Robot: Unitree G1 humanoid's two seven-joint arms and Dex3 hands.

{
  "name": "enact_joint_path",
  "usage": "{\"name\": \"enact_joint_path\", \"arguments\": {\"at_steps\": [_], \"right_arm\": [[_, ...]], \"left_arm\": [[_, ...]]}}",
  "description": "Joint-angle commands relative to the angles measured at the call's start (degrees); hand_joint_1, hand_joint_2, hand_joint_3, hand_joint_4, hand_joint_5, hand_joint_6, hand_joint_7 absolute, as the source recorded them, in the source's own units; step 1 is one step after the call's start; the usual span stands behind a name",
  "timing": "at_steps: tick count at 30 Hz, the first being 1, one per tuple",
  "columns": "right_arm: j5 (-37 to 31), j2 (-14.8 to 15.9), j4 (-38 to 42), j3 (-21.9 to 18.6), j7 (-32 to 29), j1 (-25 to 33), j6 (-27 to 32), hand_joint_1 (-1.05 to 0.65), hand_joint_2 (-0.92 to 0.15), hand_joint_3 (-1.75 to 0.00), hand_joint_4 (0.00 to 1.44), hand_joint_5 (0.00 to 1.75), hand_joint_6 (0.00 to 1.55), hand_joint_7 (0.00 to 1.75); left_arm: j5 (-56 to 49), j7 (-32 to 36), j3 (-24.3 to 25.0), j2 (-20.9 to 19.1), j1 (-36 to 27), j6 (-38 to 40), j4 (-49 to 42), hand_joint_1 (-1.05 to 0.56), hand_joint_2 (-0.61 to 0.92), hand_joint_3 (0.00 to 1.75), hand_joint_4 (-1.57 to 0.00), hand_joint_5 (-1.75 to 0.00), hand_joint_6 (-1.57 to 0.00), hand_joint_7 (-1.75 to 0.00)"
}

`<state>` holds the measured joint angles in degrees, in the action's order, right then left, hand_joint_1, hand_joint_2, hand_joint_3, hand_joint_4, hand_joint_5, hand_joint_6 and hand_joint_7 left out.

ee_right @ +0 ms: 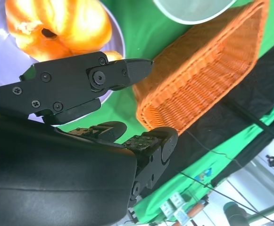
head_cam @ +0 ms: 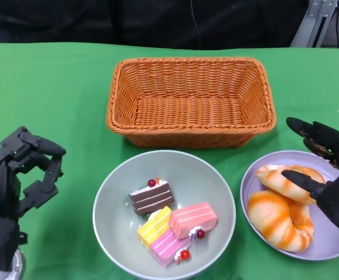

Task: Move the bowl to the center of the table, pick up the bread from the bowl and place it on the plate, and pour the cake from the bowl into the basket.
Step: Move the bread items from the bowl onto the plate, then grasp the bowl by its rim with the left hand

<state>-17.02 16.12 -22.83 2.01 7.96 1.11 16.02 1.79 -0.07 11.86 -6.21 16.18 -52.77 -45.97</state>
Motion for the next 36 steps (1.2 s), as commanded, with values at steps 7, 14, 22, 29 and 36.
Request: {"name": "enact_joint_path", "arguments": {"at_steps": [7, 14, 22, 29, 36], "right_arm": [[16.98, -9.46, 2.71, -5.85, -1.65, 0.3, -15.82, -0.1, -0.85, -0.22, 0.75, 0.51, 0.81, 0.24], [19.58, -11.92, 10.16, -3.6, 0.44, -2.04, -30.15, -0.11, -0.5, -0.95, 0.76, 1.21, 0.8, 0.79], [21.12, -12.12, 13.85, -1.34, 3.2, -2.87, -35.42, -0.19, -0.55, -0.83, 0.76, 1.34, 0.77, 1.07], [22.77, -12.64, 14.21, -0.09, 4.6, -2.83, -34.69, -0.21, -0.56, -0.76, 0.75, 1.4, 0.74, 1.15], [22.65, -13.17, 15.44, 0.32, 4.46, -2.86, -35.39, -0.18, -0.59, -0.75, 0.73, 1.41, 0.72, 1.16]], "left_arm": [[-1.96, 2.81, -1.01, 1.67, -1.86, 2.53, 4.91, -0.07, 0.73, 0.73, -0.75, -1.57, -0.76, -1.29], [-2.36, 2.62, -0.96, 0.64, -2.05, 1.7, 4.57, -0.11, 0.69, 0.8, -0.73, -1.61, -0.75, -1.31], [-1.62, 1.19, -1.28, -0.25, -2.17, 0.32, 3.52, -0.11, 0.69, 0.84, -0.73, -1.63, -0.73, -1.35], [-1.57, 0.83, -1.56, -0.17, -2.48, 0.27, 3.78, -0.1, 0.71, 0.79, -0.74, -1.61, -0.74, -1.33], [-2.38, -0.12, -2.18, -1.18, -3.07, -0.89, 4.76, -0.09, 0.74, 0.76, -0.74, -1.58, -0.74, -1.31]]}}
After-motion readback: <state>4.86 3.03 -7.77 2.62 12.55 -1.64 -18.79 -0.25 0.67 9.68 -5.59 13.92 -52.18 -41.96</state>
